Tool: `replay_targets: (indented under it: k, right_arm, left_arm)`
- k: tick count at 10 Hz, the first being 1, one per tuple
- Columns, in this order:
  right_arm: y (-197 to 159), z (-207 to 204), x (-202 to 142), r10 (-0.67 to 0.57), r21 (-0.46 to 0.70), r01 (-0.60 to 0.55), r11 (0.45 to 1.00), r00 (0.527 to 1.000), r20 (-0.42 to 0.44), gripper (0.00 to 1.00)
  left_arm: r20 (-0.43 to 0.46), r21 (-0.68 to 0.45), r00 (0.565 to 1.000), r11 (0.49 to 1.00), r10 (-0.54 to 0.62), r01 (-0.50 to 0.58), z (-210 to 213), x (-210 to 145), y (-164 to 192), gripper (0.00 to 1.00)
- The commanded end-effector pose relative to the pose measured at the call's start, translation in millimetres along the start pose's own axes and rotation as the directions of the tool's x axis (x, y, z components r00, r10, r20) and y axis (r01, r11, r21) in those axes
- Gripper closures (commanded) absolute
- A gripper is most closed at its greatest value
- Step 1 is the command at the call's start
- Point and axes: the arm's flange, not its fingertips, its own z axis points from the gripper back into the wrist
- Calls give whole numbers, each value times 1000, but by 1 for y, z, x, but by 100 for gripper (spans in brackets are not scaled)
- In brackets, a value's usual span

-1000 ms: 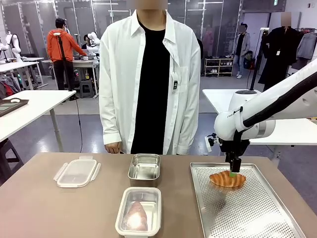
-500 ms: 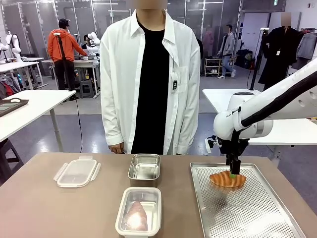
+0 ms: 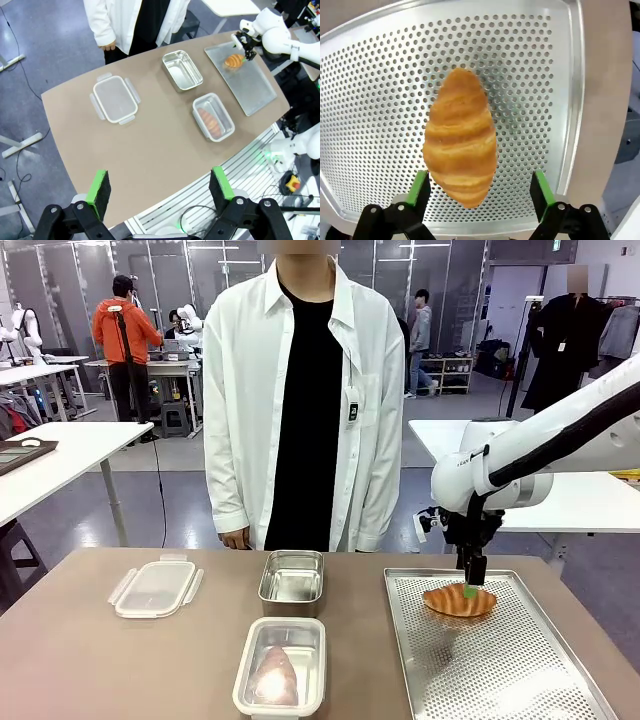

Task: Place the bread into the airtight container.
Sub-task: Pick up a Butter Roll and place it into an empty Airtight Container.

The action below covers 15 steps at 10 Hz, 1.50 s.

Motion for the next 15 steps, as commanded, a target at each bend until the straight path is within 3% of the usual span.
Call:
replay_targets:
  k: [1, 7, 8, 12, 15]
  right_arm:
    - [6, -9, 1, 14, 43, -13, 999, 1000, -17, 0]
    - [-4, -38, 2, 0, 61, 1, 998, 1000, -29, 0]
    - [-4, -40, 2, 4, 51, -3, 999, 1000, -25, 6]
    - [0, -32, 3, 2, 36, -1, 999, 1000, -18, 45]
    - [15, 11, 16, 2, -32, -2, 999, 1000, 9, 50]
  left_arm:
    - [1, -16, 1000, 1000, -19, 19, 1, 0, 0, 0]
    - [1, -16, 1000, 1000, -19, 19, 1, 0, 0, 0]
    - [1, -16, 1000, 1000, -19, 19, 1, 0, 0, 0]
    - [1, -16, 1000, 1000, -19, 19, 1, 0, 0, 0]
    - [1, -16, 1000, 1000, -19, 19, 1, 0, 0, 0]
